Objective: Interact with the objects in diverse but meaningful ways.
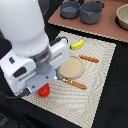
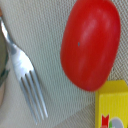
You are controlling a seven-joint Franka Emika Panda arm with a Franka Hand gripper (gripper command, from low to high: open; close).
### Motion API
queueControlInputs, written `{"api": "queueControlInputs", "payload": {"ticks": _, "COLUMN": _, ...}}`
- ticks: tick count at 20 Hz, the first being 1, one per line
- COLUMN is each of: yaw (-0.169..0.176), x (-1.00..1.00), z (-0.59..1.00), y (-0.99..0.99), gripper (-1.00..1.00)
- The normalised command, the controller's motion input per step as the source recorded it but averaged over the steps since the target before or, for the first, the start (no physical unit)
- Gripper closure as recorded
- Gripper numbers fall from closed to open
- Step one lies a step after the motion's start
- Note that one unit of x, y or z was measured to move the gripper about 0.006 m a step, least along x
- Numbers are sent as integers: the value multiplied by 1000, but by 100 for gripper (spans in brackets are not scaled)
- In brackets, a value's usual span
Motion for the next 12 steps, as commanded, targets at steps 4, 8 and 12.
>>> {"api": "queueControlInputs", "payload": {"ticks": 4, "yaw": 0, "x": 0, "z": -31, "y": -45, "gripper": -100}}
{"api": "queueControlInputs", "payload": {"ticks": 8, "yaw": 0, "x": -24, "z": -34, "y": 0, "gripper": -100}}
{"api": "queueControlInputs", "payload": {"ticks": 12, "yaw": 0, "x": -4, "z": -4, "y": -1, "gripper": -100}}
